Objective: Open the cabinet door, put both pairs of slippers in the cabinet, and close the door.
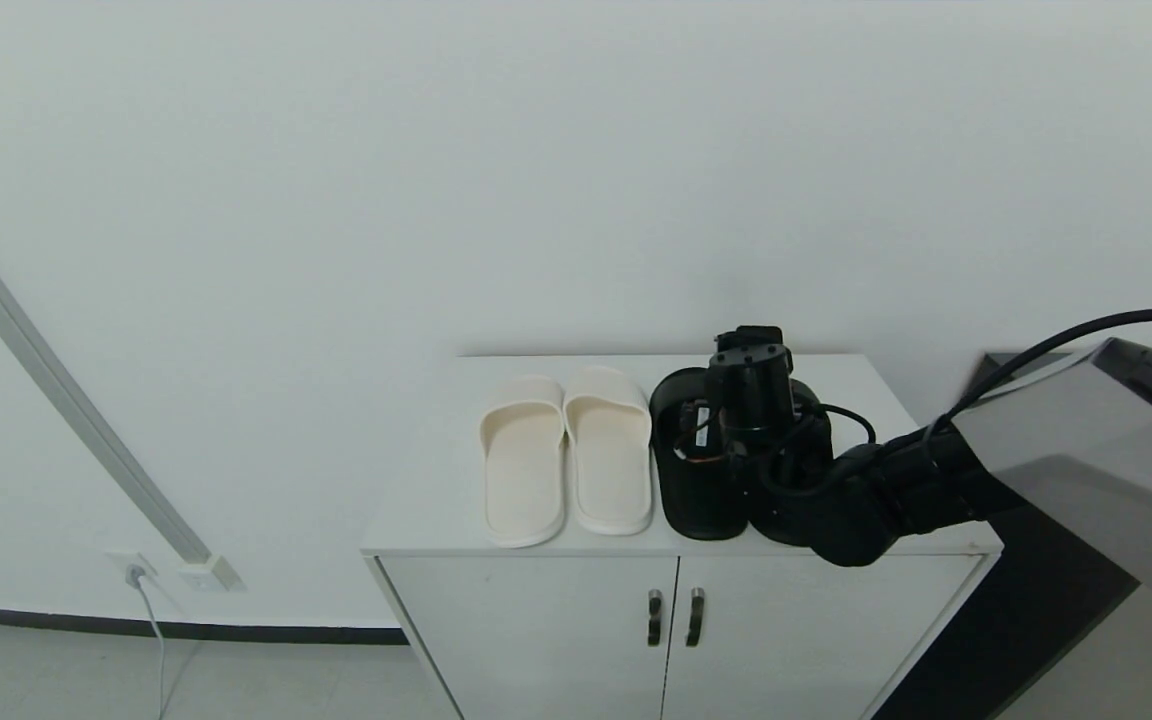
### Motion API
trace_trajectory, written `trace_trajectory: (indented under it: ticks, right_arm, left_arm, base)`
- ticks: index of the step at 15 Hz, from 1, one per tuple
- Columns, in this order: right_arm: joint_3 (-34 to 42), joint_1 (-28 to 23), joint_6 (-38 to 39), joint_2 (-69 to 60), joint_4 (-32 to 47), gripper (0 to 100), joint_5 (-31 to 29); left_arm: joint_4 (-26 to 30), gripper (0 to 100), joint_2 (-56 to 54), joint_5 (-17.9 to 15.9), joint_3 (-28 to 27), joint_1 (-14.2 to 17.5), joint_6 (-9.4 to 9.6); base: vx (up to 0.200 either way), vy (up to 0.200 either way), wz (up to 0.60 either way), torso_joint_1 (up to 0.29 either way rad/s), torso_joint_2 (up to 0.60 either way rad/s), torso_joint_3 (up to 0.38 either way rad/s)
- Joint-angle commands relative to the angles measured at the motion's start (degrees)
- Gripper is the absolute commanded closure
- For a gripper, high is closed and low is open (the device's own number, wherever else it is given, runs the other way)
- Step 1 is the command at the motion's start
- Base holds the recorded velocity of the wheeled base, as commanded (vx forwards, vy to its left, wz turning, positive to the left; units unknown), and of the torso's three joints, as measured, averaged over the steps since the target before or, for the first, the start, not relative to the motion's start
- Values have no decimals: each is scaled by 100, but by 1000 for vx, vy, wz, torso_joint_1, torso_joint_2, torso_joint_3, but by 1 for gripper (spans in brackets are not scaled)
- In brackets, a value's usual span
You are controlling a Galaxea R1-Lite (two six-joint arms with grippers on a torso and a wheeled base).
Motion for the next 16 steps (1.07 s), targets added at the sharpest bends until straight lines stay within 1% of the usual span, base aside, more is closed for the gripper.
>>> trace_trajectory:
  ticks: [1, 3, 7, 10, 14, 15, 16]
  right_arm:
    - [-31, -41, 8, 77, -60, 100, 0]
    - [-31, -76, -18, 139, -192, 100, 0]
    - [5, -76, -44, 95, -201, 100, -9]
    - [260, -50, -79, -248, -201, 100, -17]
    - [1393, 196, -510, -1294, -561, 100, 62]
    - [1903, 345, -642, -1672, -737, 100, 317]
    - [2158, 398, -677, -1865, -799, 100, 483]
  left_arm:
    - [-1, 100, 8, 1, 0, 1, 2]
    - [-1, 100, 8, 1, 0, 1, -7]
    - [-1, 100, 8, 1, 0, 1, -7]
    - [-1, 100, 8, 1, 0, 1, -15]
    - [-1, 100, 8, 1, 0, 1, -24]
    - [-1, 100, 8, 1, 0, 1, -15]
    - [-1, 100, 8, 1, -9, 1, -15]
  base:
    - [0, 0, 0, 0, 0, 0]
    - [0, 0, 0, 0, 0, 0]
    - [0, 0, 0, 0, 0, 0]
    - [0, 0, 0, 0, 0, 0]
    - [0, 0, 0, 0, 0, 0]
    - [0, 0, 0, 0, 0, 0]
    - [0, 0, 0, 0, 0, 0]
